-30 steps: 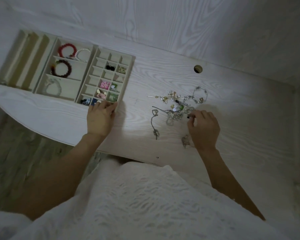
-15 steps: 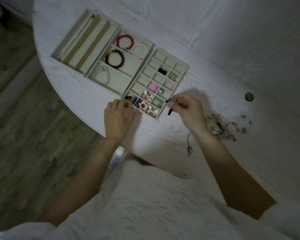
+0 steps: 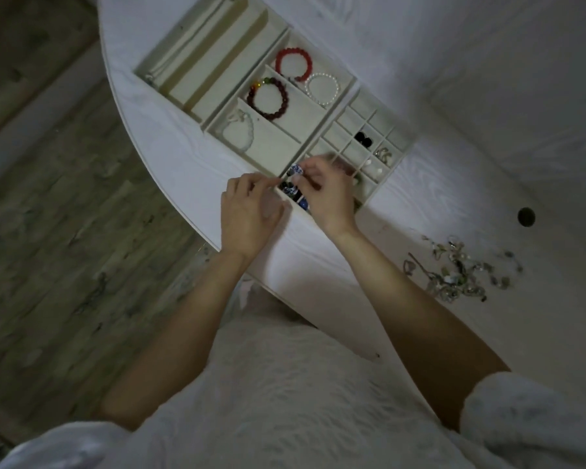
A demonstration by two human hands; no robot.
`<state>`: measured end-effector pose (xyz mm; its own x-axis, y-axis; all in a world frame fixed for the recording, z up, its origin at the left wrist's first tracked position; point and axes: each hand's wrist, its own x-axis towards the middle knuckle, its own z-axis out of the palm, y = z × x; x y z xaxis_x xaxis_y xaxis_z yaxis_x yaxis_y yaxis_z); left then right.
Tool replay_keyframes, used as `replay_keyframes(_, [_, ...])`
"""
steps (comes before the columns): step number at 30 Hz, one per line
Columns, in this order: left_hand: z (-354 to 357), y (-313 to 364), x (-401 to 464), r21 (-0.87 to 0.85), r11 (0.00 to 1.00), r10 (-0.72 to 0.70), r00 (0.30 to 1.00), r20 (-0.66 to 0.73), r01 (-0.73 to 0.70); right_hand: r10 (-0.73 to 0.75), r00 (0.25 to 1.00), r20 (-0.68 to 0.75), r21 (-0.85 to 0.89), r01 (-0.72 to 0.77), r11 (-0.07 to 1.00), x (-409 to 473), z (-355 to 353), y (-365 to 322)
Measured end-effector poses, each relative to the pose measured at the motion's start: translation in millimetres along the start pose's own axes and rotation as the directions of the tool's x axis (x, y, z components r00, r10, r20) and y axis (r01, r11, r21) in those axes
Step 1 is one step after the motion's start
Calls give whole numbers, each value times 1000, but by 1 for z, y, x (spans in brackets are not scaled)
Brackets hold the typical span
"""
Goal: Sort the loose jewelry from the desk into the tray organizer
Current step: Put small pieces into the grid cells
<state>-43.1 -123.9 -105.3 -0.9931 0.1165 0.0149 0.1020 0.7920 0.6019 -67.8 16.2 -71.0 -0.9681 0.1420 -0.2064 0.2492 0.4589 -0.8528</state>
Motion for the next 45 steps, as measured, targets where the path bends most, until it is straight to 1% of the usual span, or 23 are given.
replay_keyframes(5, [2, -3, 0, -26, 1000, -1, 1000, -10, 1, -78, 996, 38, -84, 81, 993, -3, 2, 7])
replay_keyframes(6, [2, -3, 1, -31, 1000, -3, 1000, -10, 2, -106, 994, 26, -119, 108, 987, -3, 3, 10])
replay_keyframes(8, [2, -3, 2, -46, 999, -5, 1000, -9, 5, -154, 988, -15, -258, 145, 955, -4, 4, 14])
replay_keyframes(9, [2, -3, 2, -55, 998, -5, 1000, -10, 5, -152, 988, -30, -323, 135, 937, -3, 3, 15])
replay_keyframes(10, [2, -4, 2, -67, 998, -3, 1000, -12, 3, -119, 992, -31, -358, 100, 928, -1, 3, 15])
replay_keyframes(12, [2, -4, 2, -87, 996, -1, 1000, -19, -1, -42, 999, -34, -357, 27, 934, 2, 0, 16])
replay_keyframes(15, [1, -3, 3, -111, 994, 0, 1000, -15, -2, -78, 994, -74, -348, 48, 936, 1, -8, 20])
replay_keyframes(17, [1, -2, 2, -118, 993, -3, 1000, -17, 1, -128, 990, -56, -380, 98, 920, -2, -12, 22])
replay_keyframes(20, [1, -3, 2, -117, 993, -11, 1000, -13, 10, -261, 965, 12, -512, 230, 828, 0, -13, 18])
replay_keyframes(21, [2, -3, 2, -116, 993, -13, 1000, -9, 12, -267, 963, 42, -551, 245, 798, 2, -11, 15])
replay_keyframes(23, [2, -4, 2, -112, 994, -13, 1000, -6, 13, -230, 970, 83, -588, 234, 774, 8, -5, 10])
replay_keyframes(25, [1, -4, 2, -105, 994, -12, 1000, -7, 11, -205, 975, 82, -574, 215, 790, 13, 0, 8])
replay_keyframes(27, [2, -3, 2, -107, 994, -13, 1000, -14, 12, -169, 984, 48, -507, 169, 845, 15, 0, 6])
replay_keyframes(29, [1, -3, 2, -112, 994, -21, 1000, -19, 19, -76, 997, 32, -417, 82, 905, 14, -2, 3])
replay_keyframes(30, [1, -2, 2, -115, 993, -26, 999, -19, 23, -40, 999, 36, -399, 51, 916, 13, -3, 1])
replay_keyframes(32, [0, -2, 2, -125, 992, -31, 999, -15, 29, -27, 998, 61, -439, 51, 897, 13, -4, -2])
replay_keyframes(35, [-1, -2, 2, -127, 992, -23, 1000, -5, 22, -37, 996, 80, -556, 75, 828, 12, -7, -7])
replay_keyframes(38, [-1, -2, 2, -116, 993, -14, 1000, 5, 14, -12, 998, 54, -528, 38, 849, 12, -9, -7])
replay_keyframes(41, [-3, -2, 3, -102, 995, -11, 1000, 8, 11, 10, 998, 64, -477, 22, 879, 13, -7, -4])
replay_keyframes(43, [-3, -2, 3, -101, 995, -4, 1000, 9, 5, -84, 994, 76, -529, 111, 842, 13, -7, -3])
replay_keyframes(45, [-3, -2, 3, -101, 995, -1, 1000, 8, 2, -271, 960, 70, -595, 259, 761, 12, -8, -4])
